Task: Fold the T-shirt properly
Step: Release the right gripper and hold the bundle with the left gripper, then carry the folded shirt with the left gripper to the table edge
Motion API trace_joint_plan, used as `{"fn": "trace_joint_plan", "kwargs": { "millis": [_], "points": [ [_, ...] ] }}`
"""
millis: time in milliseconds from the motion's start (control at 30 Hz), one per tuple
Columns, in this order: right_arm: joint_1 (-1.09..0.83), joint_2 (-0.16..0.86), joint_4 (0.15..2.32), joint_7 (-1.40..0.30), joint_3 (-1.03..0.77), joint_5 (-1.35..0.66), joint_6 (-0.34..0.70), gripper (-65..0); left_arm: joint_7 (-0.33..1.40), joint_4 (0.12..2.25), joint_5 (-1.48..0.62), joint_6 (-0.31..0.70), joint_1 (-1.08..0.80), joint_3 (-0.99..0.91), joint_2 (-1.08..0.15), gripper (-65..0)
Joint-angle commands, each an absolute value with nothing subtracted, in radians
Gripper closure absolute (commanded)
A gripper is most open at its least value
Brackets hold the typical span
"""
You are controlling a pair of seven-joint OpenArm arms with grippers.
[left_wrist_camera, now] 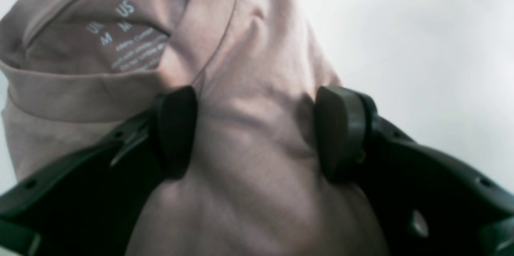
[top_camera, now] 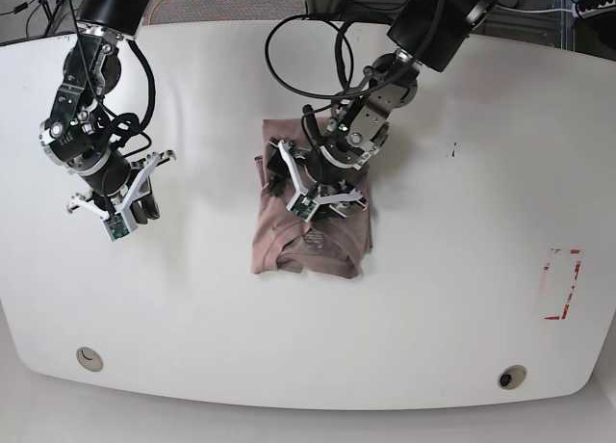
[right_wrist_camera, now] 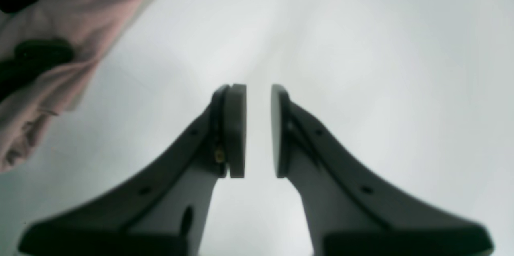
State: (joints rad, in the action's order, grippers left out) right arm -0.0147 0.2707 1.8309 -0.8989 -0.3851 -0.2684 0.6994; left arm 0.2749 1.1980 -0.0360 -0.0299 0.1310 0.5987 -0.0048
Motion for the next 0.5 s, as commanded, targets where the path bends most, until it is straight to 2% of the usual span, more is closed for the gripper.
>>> {"fn": "trace_joint_plan", "kwargs": {
  "millis": [0,200,467],
  "points": [
    [0.001,0.285,1.851,-0.877,-0.389,-0.282,0.698,-9.5,0.476,1.214,-0.038,-0.062,0.087,0.588,-0.101,-42.5],
    [0.001,0.285,1.851,-0.877,-0.389,-0.282,0.698,-9.5,0.529,1.337,-0.038,0.005,0.051,0.572,-0.239,-42.5],
    [0.001,0.285,1.853,-0.877,-0.389,-0.282,0.698,-9.5,0.558,1.426,-0.038,0.154,-0.033,0.398,-0.409,-42.4]
  ]
}}
